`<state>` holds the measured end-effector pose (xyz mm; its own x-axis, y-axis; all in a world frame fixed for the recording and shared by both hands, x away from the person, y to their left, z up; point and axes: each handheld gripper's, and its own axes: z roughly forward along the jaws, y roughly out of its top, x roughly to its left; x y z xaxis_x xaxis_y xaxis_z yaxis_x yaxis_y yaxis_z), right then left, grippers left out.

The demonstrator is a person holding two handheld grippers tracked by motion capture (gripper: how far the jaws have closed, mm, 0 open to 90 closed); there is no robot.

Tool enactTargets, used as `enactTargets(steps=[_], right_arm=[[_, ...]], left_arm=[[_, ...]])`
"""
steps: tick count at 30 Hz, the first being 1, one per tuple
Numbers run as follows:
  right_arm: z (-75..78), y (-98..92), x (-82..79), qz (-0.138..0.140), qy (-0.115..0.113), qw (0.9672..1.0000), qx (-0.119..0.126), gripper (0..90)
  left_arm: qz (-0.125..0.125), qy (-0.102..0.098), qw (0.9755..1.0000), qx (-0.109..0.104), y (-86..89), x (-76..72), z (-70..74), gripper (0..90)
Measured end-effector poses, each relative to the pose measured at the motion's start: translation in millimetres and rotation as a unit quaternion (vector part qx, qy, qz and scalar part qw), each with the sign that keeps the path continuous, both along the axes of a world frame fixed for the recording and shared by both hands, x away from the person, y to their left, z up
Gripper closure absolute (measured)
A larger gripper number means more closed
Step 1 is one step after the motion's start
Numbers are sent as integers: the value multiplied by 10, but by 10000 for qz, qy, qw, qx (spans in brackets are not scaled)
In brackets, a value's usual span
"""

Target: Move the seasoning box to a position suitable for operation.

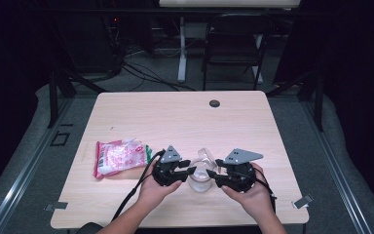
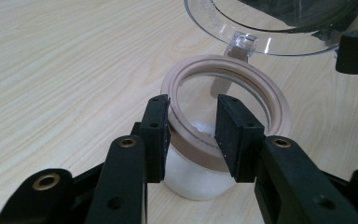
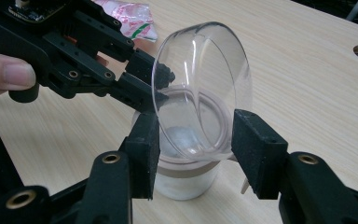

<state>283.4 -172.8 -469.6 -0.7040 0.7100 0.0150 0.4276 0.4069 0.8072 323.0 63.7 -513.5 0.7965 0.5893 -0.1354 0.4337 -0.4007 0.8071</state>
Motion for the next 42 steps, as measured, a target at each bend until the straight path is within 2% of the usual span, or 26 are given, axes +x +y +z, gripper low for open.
enactTargets(steps=[6, 10, 13, 16, 19, 20, 23, 28, 33, 41, 42], right_arm=[[-5, -46, 15, -56, 33, 9999, 79, 548], [-30, -98, 43, -249, 44, 9997, 38, 576], [-83, -150, 85, -411, 140, 9990, 94, 608], [-153, -199, 129, -606, 256, 9978, 47, 653], [-231, -221, 171, -610, 452, 9969, 210, 650], [-237, -219, 174, -600, 480, 9969, 173, 650], [-265, -184, 175, -621, 439, 9971, 103, 650], [-303, -154, 193, -686, 385, 9967, 208, 674], [-320, -130, 201, -766, 271, 9965, 172, 697], [-334, -151, 258, -785, 230, 9964, 239, 715], [-339, -148, 271, -816, 231, 9959, 315, 718]], left_arm=[[-30, 22, 10000, -10, 7, 5, -1, 655], [-50, 43, 10000, -21, 11, 12, -2, 655], [-46, 48, 10000, -8, 11, 9, -1, 654], [-46, 33, 10000, -9, 9, 8, -2, 654], [-37, 23, 10000, -21, 7, 7, -5, 654], [-49, 39, 10000, 0, 11, 7, -2, 654], [-50, 42, 10000, -3, 12, 7, -2, 654], [-18, 8, 10000, -51, 5, 6, -21, 649], [15, -66, 9999, -85, -5, -4, -35, 638], [54, -149, 9998, -136, -9, -10, -52, 626], [43, -148, 9998, -131, -5, -4, -51, 624]])
